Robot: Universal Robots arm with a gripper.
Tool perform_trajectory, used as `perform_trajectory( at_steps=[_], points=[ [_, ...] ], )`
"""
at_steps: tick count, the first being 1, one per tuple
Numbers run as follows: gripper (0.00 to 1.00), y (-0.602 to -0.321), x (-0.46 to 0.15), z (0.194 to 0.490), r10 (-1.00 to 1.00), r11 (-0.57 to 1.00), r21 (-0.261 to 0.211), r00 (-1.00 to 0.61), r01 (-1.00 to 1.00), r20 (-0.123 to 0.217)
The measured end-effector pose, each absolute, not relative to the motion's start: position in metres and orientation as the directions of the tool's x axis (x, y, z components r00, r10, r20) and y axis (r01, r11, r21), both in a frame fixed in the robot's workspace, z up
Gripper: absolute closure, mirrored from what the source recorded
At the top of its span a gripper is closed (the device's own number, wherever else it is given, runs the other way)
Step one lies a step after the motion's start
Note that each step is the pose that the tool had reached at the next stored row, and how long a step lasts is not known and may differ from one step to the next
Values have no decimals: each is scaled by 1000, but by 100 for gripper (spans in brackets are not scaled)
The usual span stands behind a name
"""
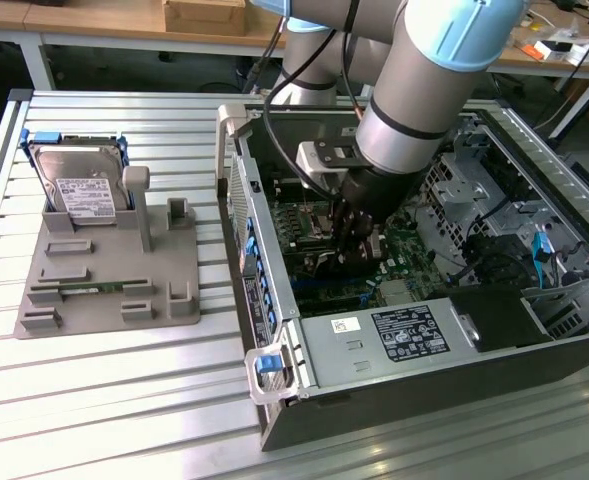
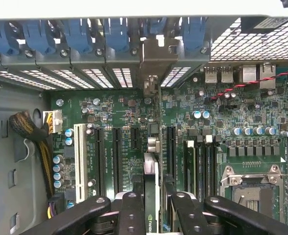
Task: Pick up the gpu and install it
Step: 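Insert the gpu into the slot, then press down on the gpu until it lock into place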
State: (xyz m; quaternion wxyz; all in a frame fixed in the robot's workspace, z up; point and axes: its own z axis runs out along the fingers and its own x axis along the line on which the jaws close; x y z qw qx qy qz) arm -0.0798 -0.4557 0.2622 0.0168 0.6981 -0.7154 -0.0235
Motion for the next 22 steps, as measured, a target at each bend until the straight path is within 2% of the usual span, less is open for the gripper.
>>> perform_trajectory(
  at_steps=[5, 6, 8, 11, 12, 14, 19, 22],
  points=[
    [73, -456, -80, 261, -1000, 24, 57, -25, -998, -9],
    [60, -456, -80, 261, -1000, 24, 57, -25, -998, -9],
    [60, -456, -80, 263, -1000, 24, 57, -25, -998, -8],
    [60, -447, -80, 288, -1000, 24, 57, -25, -998, -9],
    [62, -445, -80, 291, -1000, 24, 57, -25, -998, -9],
    [86, -439, -80, 296, -1000, 24, 57, -24, -998, -9],
    [89, -438, -80, 320, -1000, 24, 57, -24, -998, -9],
    [89, -438, -80, 319, -1000, 24, 57, -24, -998, -8]
  ],
)
